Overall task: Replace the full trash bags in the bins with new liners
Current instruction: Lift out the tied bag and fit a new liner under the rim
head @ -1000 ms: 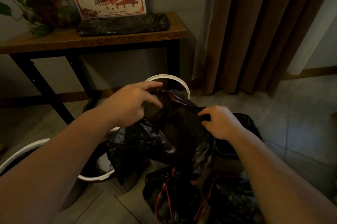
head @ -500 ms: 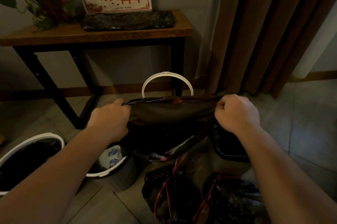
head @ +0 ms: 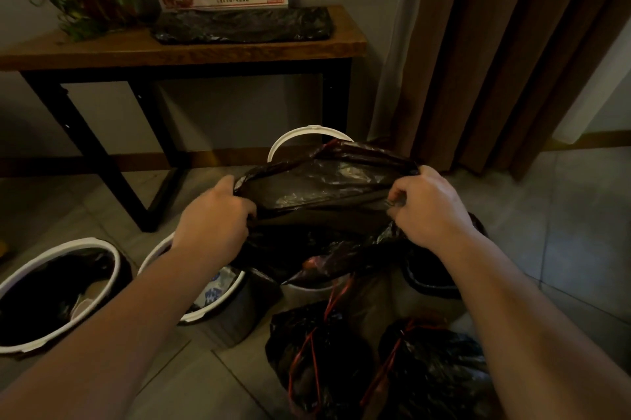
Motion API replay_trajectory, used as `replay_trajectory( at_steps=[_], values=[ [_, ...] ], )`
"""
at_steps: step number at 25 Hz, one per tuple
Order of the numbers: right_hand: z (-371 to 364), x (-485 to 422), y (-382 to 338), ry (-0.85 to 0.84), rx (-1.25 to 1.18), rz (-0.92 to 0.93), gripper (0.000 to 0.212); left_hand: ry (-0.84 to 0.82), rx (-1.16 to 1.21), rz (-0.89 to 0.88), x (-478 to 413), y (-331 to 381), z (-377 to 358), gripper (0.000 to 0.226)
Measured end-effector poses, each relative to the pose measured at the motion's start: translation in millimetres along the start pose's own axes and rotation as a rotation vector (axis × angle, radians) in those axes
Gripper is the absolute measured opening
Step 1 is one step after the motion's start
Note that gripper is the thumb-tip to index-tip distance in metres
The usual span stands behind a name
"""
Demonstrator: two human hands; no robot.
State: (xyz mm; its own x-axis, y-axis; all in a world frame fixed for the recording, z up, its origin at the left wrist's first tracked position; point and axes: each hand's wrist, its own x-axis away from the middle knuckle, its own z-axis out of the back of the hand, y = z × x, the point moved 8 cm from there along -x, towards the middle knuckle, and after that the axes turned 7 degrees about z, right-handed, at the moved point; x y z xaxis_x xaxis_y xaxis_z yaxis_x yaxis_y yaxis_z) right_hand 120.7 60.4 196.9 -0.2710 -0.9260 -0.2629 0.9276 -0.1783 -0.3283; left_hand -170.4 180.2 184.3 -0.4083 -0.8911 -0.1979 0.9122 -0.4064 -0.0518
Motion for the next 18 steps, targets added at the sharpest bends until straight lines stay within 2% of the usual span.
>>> replay_trajectory(
  at_steps=[3,5,7,9,10,13,16,18],
  values=[
    [2,0,-8,-0.002,0.043,0.044,0.021,-0.01,-0.062,0.009,8,0,-8,0.015],
    [-1,2,-9,-0.054,0.105,0.047,0.03,-0.06,-0.101,0.087,11,-7,-19,0.032],
    [-10,6,-5,-0.162,0.162,0.0,0.025,-0.112,-0.121,0.136,13,-10,-26,0.047],
    [-19,11,-1,-0.251,0.173,-0.072,0.014,-0.172,-0.145,0.157,17,-10,-31,0.048],
    [-22,12,-1,-0.258,0.187,-0.096,0.02,-0.191,-0.166,0.156,19,-8,-33,0.045],
    [-22,9,-3,-0.2,0.225,-0.097,0.042,-0.206,-0.219,0.156,22,-5,-35,0.033],
    [-25,6,1,-0.181,0.24,-0.115,0.059,-0.172,-0.138,0.204,20,-2,-29,0.054],
    [-22,4,1,-0.133,0.245,-0.116,0.053,-0.099,-0.085,0.244,17,0,-24,0.06]
  ],
)
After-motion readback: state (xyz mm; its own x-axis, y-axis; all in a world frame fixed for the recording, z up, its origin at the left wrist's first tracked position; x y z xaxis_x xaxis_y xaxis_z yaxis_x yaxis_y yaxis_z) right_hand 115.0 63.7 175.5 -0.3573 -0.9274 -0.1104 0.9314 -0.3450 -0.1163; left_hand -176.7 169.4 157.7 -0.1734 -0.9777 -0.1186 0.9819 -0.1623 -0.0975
